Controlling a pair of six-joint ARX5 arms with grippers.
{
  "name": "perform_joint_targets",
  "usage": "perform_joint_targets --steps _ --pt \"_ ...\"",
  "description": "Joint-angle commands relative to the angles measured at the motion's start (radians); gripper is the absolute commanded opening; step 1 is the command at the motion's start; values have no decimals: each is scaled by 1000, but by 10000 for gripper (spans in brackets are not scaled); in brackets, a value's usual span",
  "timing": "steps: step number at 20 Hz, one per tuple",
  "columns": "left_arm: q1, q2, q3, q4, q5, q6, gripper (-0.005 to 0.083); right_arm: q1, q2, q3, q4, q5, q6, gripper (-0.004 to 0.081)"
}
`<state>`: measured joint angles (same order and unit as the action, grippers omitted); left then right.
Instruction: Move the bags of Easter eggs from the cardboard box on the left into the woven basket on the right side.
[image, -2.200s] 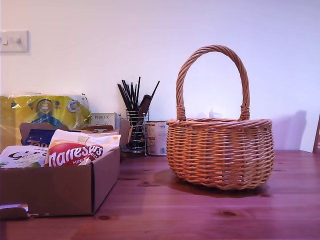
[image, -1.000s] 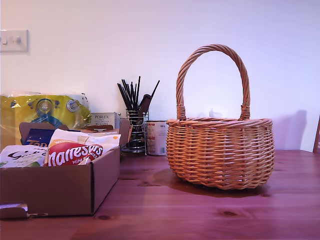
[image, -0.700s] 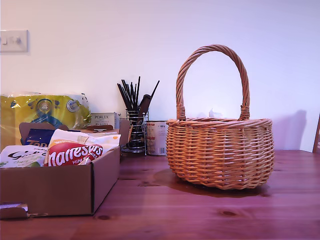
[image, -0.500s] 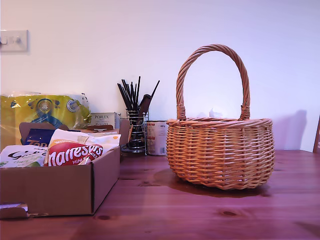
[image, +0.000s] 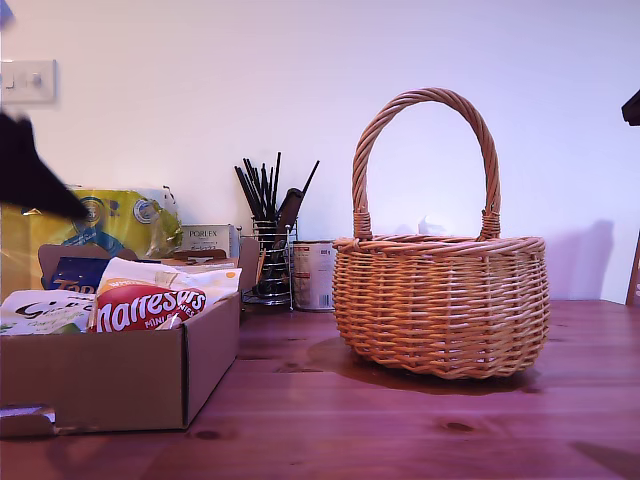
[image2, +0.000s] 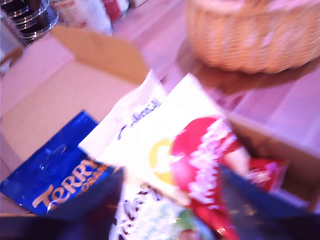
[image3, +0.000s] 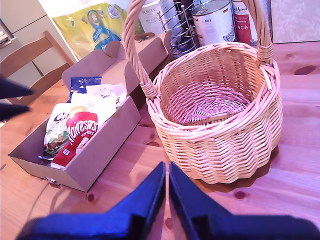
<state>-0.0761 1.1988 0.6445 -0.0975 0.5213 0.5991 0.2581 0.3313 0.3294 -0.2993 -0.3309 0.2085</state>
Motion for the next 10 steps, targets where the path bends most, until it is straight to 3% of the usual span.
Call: perform_joint_targets --steps 1,10 --pt "-3 42 24 62 -7 12 750 9 0 6 11 -2 -2 -12" --pt "-6 337 209 43 72 -61 747 8 0 6 18 0 -3 -12"
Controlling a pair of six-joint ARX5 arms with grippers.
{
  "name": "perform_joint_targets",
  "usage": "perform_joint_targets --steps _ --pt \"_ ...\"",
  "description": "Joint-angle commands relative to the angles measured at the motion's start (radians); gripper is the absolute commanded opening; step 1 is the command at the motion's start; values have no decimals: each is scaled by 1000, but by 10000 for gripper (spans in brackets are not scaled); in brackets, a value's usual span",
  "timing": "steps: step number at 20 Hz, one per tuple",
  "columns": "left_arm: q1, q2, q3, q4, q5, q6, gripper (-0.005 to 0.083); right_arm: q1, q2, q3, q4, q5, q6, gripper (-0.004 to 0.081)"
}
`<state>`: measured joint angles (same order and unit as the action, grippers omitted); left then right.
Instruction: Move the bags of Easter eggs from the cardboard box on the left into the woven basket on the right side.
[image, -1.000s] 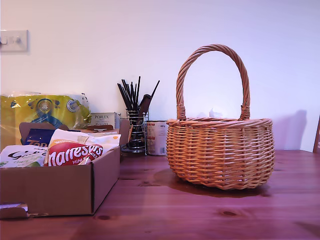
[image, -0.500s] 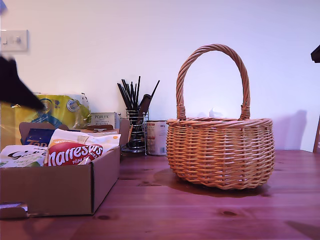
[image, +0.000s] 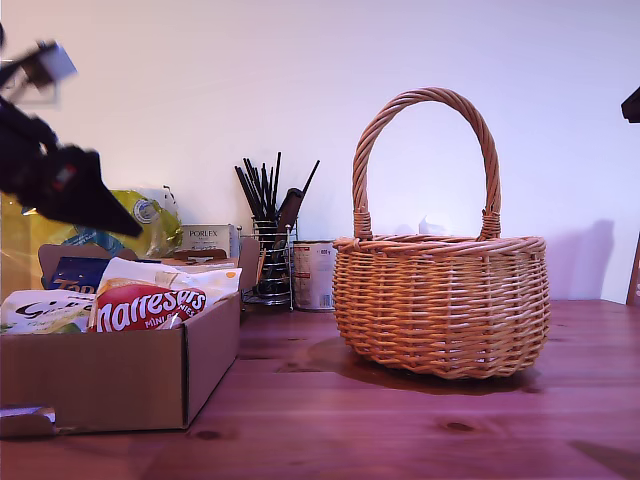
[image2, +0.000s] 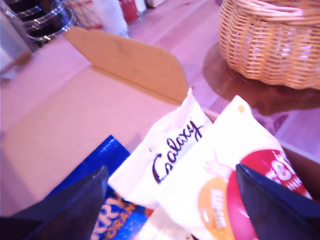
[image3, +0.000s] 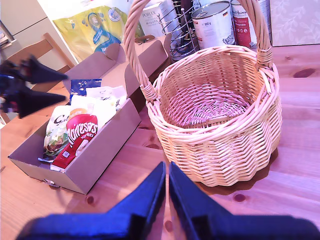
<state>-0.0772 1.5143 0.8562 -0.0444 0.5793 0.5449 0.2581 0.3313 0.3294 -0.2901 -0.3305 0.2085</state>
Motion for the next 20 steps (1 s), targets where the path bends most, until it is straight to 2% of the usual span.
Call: perform_joint_targets --steps 1,7,14,16,18,20 --pt "-5 42 13 -37 33 -7 747 8 0 6 9 0 -3 -12" --pt "-29 81 29 -120 39 -6 747 8 0 6 8 0 -3 -12" --pt "-105 81 29 -255 64 -22 737 8 0 6 8 -1 -3 -12" --pt "-124 81 29 -268 53 -21 640 8 0 6 8 0 -3 -12" --pt "-143 81 29 -289 47 -17 467 8 0 6 8 0 -3 -12" --pt "-152 83 29 -333 29 17 356 8 0 6 8 0 -3 -12"
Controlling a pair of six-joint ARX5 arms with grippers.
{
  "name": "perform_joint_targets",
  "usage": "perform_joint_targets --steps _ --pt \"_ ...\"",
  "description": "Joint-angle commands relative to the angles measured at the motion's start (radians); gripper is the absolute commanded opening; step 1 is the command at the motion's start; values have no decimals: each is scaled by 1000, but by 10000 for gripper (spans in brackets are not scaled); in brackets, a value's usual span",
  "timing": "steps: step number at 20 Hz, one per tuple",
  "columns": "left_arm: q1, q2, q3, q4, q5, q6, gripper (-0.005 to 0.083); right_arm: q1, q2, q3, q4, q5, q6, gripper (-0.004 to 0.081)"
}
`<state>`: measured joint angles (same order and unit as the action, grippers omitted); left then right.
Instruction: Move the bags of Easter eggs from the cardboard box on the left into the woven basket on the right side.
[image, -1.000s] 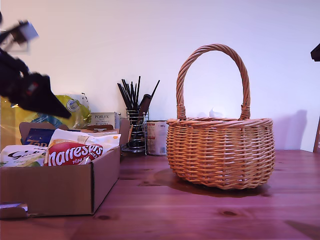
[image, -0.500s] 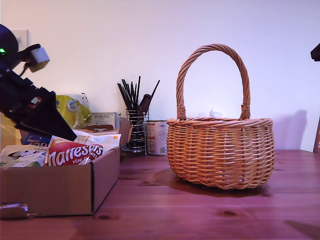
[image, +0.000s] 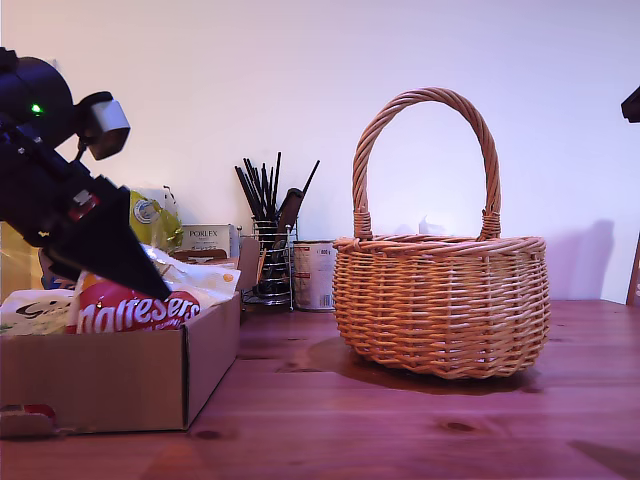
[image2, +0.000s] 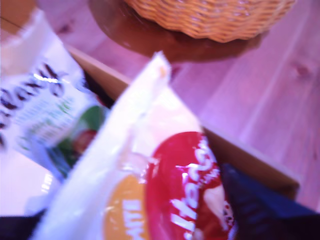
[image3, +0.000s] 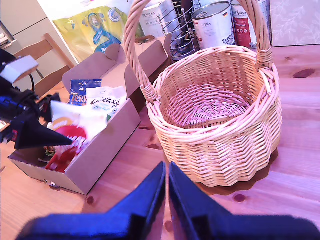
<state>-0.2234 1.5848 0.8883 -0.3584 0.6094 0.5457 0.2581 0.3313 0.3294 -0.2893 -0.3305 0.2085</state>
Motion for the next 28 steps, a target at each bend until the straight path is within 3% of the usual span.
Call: perform_joint_targets --steps 1,12,18,24,28 --pt "-10 14 -3 -40 -14 27 351 8 0 6 8 -1 -3 -12" --pt "-34 105 -3 -87 -51 38 351 8 0 6 8 -1 -3 -12" --pt "-39 101 10 -98 -49 38 49 8 0 6 7 -1 -3 -12" --pt "-39 95 177 -356 -44 38 24 8 0 6 7 -1 -3 -12" --pt "-51 69 301 -464 34 28 24 8 0 6 7 -2 -3 -12"
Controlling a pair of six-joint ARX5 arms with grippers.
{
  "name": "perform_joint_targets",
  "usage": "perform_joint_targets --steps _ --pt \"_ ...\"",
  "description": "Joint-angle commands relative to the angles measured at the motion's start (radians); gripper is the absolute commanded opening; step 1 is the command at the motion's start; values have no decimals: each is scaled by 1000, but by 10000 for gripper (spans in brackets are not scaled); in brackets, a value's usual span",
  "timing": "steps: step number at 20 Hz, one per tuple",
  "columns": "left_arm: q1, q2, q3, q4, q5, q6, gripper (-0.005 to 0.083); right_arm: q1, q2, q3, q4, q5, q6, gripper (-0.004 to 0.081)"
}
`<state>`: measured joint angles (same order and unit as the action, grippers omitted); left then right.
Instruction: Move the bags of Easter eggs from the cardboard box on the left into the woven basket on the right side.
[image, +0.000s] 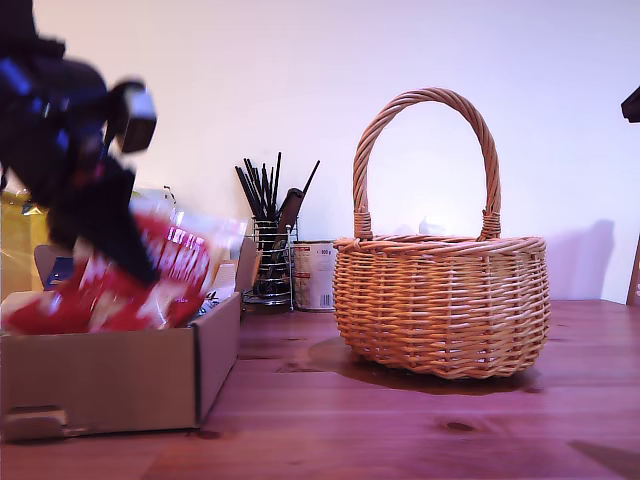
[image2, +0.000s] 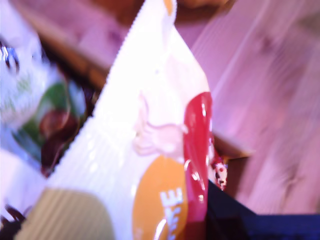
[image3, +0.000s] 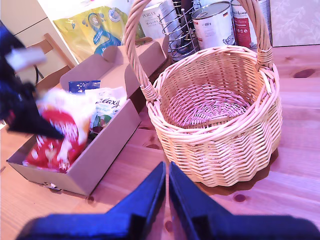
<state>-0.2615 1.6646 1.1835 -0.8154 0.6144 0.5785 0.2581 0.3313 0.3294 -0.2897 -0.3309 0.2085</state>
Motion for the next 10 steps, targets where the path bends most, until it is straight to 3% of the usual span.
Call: perform_joint_targets --steps 1,3,8,10 --pt "-20 -11 26 -5 76 -20 24 8 0 6 8 -2 -3 -12" --pt "-47 -11 51 1 165 -32 24 8 0 6 8 -2 -3 -12" --pt "-87 -11 53 35 192 -32 24 8 0 6 8 -2 -3 -12" --pt "-87 -11 54 35 242 -43 24 8 0 6 8 -2 -3 -12"
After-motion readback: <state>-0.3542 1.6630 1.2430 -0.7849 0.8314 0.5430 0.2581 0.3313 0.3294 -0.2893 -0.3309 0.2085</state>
